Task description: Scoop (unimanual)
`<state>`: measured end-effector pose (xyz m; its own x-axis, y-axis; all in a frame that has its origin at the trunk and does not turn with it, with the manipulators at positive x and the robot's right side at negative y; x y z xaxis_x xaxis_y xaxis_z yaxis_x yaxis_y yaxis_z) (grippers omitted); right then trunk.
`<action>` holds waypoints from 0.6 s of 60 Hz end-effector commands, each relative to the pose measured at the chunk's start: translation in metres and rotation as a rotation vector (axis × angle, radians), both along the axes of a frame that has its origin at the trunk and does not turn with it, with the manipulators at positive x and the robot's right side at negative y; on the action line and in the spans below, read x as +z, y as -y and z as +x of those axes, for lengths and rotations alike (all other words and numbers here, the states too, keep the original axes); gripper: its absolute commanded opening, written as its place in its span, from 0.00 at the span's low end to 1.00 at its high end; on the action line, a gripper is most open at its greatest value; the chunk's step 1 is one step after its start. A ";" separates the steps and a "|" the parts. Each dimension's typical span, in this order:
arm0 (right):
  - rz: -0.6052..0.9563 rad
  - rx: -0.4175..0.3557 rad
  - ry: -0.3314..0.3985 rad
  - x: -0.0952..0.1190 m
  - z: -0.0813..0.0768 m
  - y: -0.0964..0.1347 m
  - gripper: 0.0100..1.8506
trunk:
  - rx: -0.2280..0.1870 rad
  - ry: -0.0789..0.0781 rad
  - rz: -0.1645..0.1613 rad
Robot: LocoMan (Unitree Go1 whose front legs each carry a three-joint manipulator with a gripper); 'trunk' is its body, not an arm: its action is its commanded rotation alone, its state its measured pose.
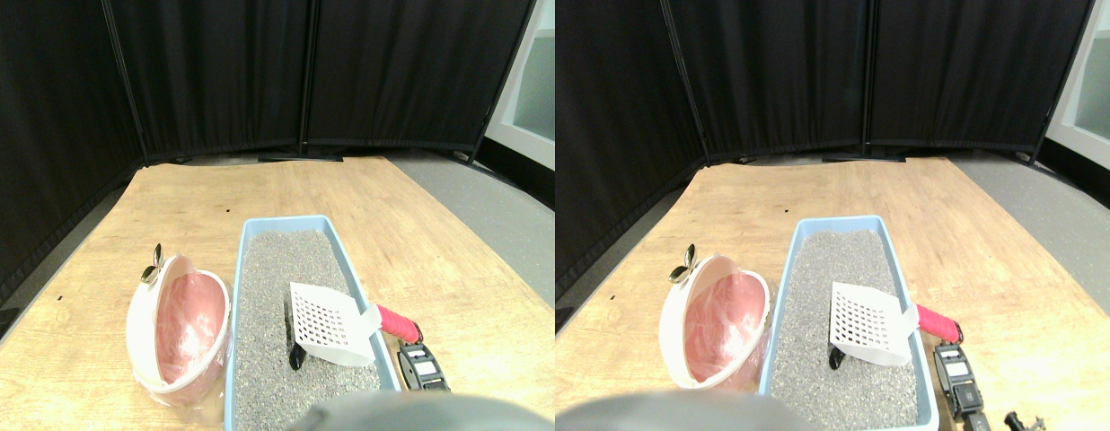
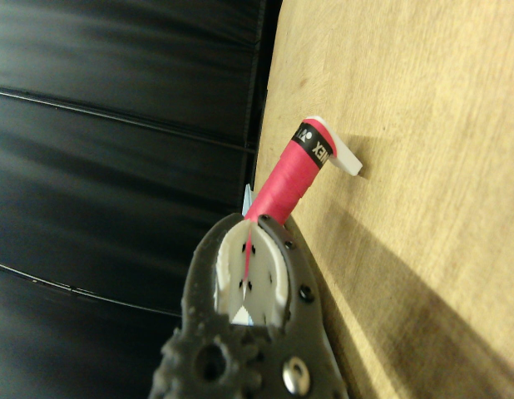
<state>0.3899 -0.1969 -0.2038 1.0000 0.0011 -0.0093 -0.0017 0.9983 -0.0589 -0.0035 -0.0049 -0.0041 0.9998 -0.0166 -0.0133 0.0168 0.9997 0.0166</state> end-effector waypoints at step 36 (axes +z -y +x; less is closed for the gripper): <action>0.147 0.076 0.171 0.007 0.004 0.005 0.31 | -0.005 0.003 -0.008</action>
